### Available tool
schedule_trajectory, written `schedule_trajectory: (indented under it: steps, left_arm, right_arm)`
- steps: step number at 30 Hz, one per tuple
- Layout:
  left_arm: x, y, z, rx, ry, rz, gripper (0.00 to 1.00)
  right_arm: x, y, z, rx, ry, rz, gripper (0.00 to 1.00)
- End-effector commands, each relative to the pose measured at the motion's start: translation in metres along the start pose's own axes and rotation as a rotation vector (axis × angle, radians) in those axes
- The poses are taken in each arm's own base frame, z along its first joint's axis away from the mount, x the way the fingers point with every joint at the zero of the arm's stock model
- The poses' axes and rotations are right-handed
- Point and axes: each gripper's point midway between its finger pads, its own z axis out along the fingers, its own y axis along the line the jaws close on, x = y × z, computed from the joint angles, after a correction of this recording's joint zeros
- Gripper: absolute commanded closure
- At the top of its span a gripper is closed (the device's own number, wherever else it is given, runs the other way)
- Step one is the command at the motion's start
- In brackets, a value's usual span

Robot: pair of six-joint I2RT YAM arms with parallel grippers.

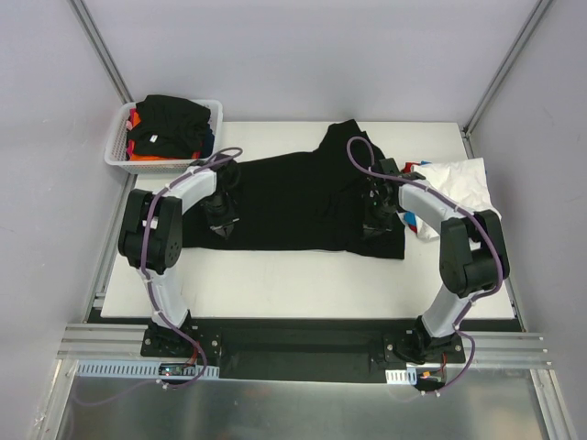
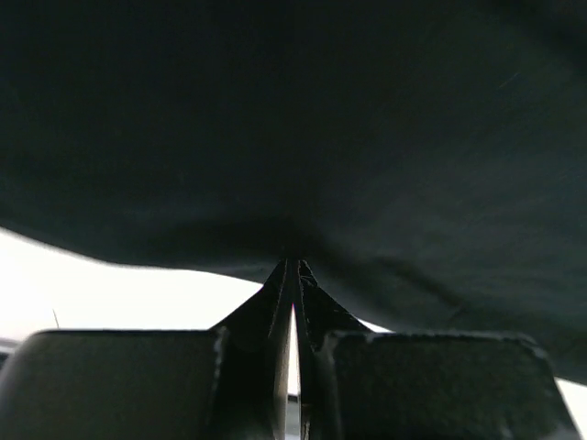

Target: Fold and stack the t-shirts

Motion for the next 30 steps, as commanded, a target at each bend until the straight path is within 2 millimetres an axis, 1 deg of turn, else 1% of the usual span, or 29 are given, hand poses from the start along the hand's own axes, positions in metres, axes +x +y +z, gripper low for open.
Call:
schedule_trajectory:
  steps: [1, 3, 4, 6, 8, 9, 10, 12, 14, 16, 20, 23, 24, 26, 27, 30]
  left_arm:
    - [-0.032, -0.013, -0.017, 0.013, -0.116, 0.058, 1.00]
    - [-0.038, -0.016, -0.023, 0.020, -0.139, 0.058, 1.00]
    - [-0.044, -0.017, -0.026, 0.017, -0.162, 0.060, 1.00]
    - [-0.049, -0.016, -0.026, 0.002, -0.170, 0.067, 1.00]
    - [-0.052, -0.013, -0.019, -0.030, -0.166, 0.080, 1.00]
    - [-0.054, -0.012, -0.018, -0.037, -0.168, 0.085, 1.00]
    - [-0.054, -0.010, -0.015, -0.051, -0.162, 0.094, 1.00]
    - [-0.055, -0.006, -0.014, -0.072, -0.170, 0.102, 1.00]
    - [-0.055, -0.002, -0.014, -0.090, -0.175, 0.119, 1.00]
    - [-0.053, 0.002, -0.010, -0.104, -0.166, 0.134, 1.00]
    - [-0.047, 0.006, -0.003, -0.116, -0.147, 0.140, 1.00]
    - [-0.041, 0.005, 0.004, -0.103, -0.126, 0.135, 1.00]
    - [-0.037, 0.004, 0.008, -0.084, -0.119, 0.135, 1.00]
    - [-0.034, 0.003, 0.012, -0.072, -0.111, 0.133, 1.00]
    - [-0.031, 0.003, 0.016, -0.068, -0.107, 0.132, 1.00]
    - [-0.022, 0.005, 0.024, -0.057, -0.081, 0.132, 1.00]
  right_arm:
    - [-0.004, 0.004, -0.015, -0.031, -0.041, -0.007, 0.99]
    - [-0.004, 0.003, -0.014, -0.026, -0.033, -0.007, 0.99]
    - [-0.006, 0.003, -0.015, -0.025, -0.036, -0.006, 0.99]
    - [-0.006, 0.002, -0.012, -0.021, -0.028, -0.003, 0.99]
    - [-0.006, 0.001, -0.010, -0.023, -0.018, 0.018, 0.99]
    - [-0.011, 0.000, -0.010, -0.034, -0.034, 0.033, 0.99]
    - [-0.007, -0.001, -0.008, -0.045, -0.025, 0.049, 0.99]
    - [-0.010, -0.006, -0.009, -0.051, -0.037, 0.082, 0.99]
    - [-0.005, -0.011, -0.007, -0.042, -0.025, 0.096, 0.99]
    - [-0.003, -0.019, -0.006, -0.034, -0.022, 0.111, 0.99]
    - [0.013, -0.030, 0.000, -0.023, 0.014, 0.129, 0.99]
    - [0.018, -0.032, 0.004, -0.024, 0.024, 0.125, 0.99]
    - [0.025, -0.033, 0.006, -0.023, 0.040, 0.127, 0.99]
    - [0.027, -0.035, 0.008, -0.023, 0.036, 0.129, 0.99]
    - [0.033, -0.037, 0.011, -0.021, 0.050, 0.134, 0.99]
    - [0.036, -0.038, 0.016, -0.027, 0.057, 0.135, 0.99]
